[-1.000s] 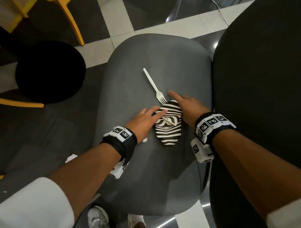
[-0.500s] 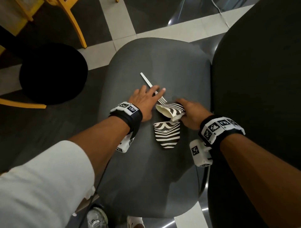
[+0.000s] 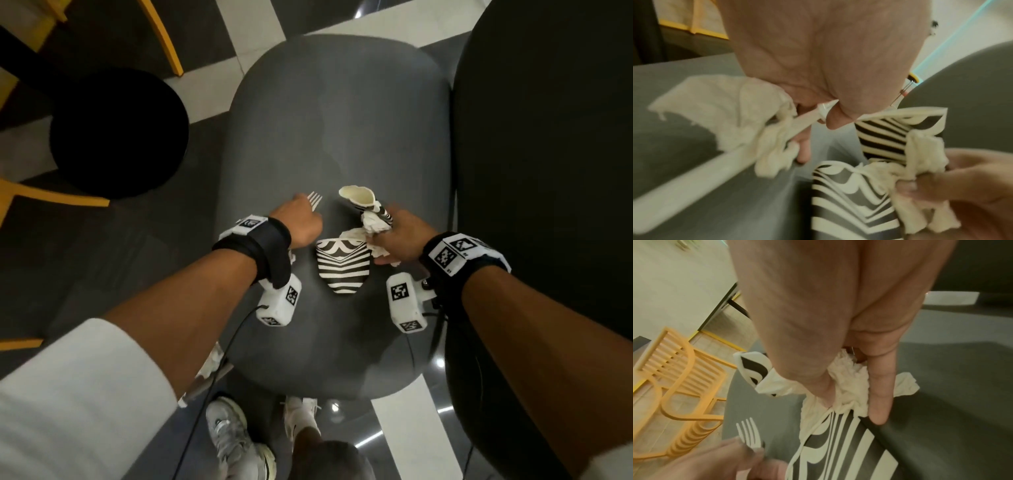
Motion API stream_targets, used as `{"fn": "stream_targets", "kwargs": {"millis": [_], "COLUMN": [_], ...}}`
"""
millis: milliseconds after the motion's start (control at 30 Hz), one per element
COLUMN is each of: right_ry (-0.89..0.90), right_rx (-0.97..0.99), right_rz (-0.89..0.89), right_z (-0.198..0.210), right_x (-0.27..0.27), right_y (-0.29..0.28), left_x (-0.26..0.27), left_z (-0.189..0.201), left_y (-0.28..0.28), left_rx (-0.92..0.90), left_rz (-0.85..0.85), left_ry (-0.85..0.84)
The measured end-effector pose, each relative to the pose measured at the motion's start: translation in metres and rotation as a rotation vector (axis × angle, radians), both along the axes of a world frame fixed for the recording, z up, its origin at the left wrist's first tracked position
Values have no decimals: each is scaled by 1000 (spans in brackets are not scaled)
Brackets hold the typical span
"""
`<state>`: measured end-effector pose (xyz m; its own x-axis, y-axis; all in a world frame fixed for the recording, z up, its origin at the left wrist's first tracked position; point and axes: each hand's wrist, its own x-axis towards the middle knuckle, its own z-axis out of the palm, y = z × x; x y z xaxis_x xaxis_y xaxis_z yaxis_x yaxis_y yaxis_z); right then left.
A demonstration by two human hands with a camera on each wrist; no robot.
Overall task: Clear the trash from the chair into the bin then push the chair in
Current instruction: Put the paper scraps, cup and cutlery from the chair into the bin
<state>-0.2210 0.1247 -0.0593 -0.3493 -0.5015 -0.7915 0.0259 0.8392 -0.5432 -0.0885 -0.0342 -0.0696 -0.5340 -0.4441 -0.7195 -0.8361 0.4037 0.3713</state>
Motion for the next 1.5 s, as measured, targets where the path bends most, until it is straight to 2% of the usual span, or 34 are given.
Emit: {"fn": "stream_targets", "kwargs": {"millis": [167, 300, 400, 600, 733, 833, 966, 1100, 1166, 1233, 1266, 1333, 1433, 1500], "right_ry": [-43, 9, 70, 180, 238, 257, 216, 174, 179, 213, 232, 238, 260, 239], "right_rx": [-16, 3, -21, -77, -89, -127, -28, 123, 166, 228, 234, 252, 273, 265], "right_rz": [-121, -154, -134, 23, 197, 322, 484, 494, 531, 630, 645, 737, 870, 857], "right_z": [-2, -4, -3, 3, 8, 5, -41, -123, -171, -220, -231, -272, -305, -315], "right_x": [36, 65, 88, 153, 219, 280, 358, 408, 423, 437, 437, 449, 451, 446], "right_y": [5, 3, -6, -49, -90, -114, -131, -126, -120, -116, -117, -114, -116, -121], "left_x": [16, 42, 66, 147, 227, 298, 382, 427, 431, 426, 419, 420, 419, 418], "left_z": [9, 10, 7, 11, 5, -13, -66, -165, -201, -221, -221, -246, -269, -276], "left_y": [8, 19, 23, -4, -33, -42, -34, -10, 3, 10, 8, 11, 13, 11], "left_rx": [96, 48, 45, 13, 87, 136, 185, 170, 170, 151, 117, 111, 211, 261], "left_rz": [106, -7, 16, 262, 460, 649, 853, 924, 925, 902, 877, 854, 900, 941], "left_ry": [25, -13, 13, 182, 257, 260, 159, 30, -8, -16, -1, 11, -23, -37]}}
